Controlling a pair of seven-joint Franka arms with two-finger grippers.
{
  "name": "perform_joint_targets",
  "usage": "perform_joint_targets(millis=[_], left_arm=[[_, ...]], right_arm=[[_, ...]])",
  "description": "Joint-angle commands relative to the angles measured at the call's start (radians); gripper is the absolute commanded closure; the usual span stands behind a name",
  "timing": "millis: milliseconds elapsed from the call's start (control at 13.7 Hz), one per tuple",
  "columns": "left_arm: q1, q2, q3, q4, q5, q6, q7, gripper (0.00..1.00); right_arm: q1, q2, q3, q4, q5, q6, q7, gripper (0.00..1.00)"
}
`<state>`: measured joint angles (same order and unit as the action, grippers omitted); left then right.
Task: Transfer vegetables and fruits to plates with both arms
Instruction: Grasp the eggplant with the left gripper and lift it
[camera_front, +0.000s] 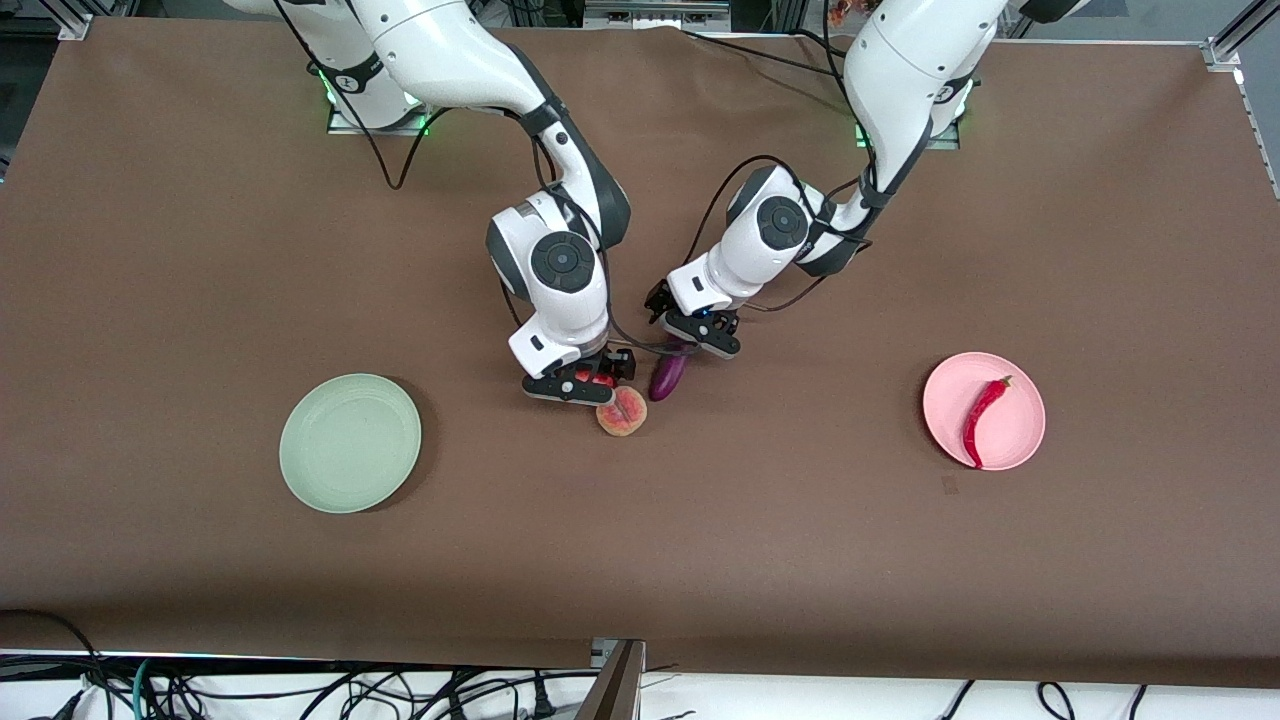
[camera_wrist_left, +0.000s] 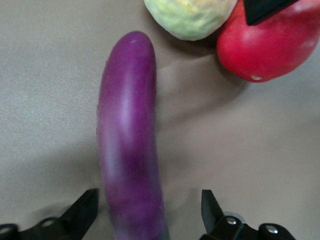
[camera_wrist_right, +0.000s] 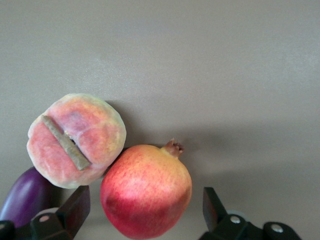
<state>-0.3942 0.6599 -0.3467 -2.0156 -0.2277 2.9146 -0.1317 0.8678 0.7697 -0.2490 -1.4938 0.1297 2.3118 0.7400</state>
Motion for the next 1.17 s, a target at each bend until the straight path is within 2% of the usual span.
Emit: perform_joint_targets(millis=[0, 73, 365, 584, 949, 1095], left_arm=[[0.003, 0.001, 0.005, 0.000, 0.016, 0.018, -0.003, 0.89], [0.008, -0.005, 0.006, -0.002, 0.016, 0.018, 0.003, 1.00], [0.066, -0.081, 0.009, -0.025, 0.016, -0.014, 0.010, 1.00], [0.200, -0.129, 0.009, -0.041, 0.018, -0.073, 0.123, 1.00], [0.487, -0.230, 0.017, 0.001, 0.037, -0.412, 0.464, 1.00], [0.584, -0.246, 0.028, 0.091, 0.176, -0.579, 0.521, 1.00]], right_arm=[[-0.004, -0.001, 0.004, -0.011, -0.012, 0.038, 0.004, 0.00], [-0.004, 0.000, 0.004, -0.014, -0.012, 0.047, 0.004, 0.00], [-0.004, 0.011, 0.004, -0.029, -0.013, 0.078, 0.004, 0.00], [-0.001, 0.014, 0.004, -0.054, -0.015, 0.121, 0.002, 0.00], [0.007, 0.010, 0.004, -0.057, -0.013, 0.113, 0.002, 0.00], [0.008, 0.014, 0.004, -0.060, -0.015, 0.119, 0.004, 0.00]])
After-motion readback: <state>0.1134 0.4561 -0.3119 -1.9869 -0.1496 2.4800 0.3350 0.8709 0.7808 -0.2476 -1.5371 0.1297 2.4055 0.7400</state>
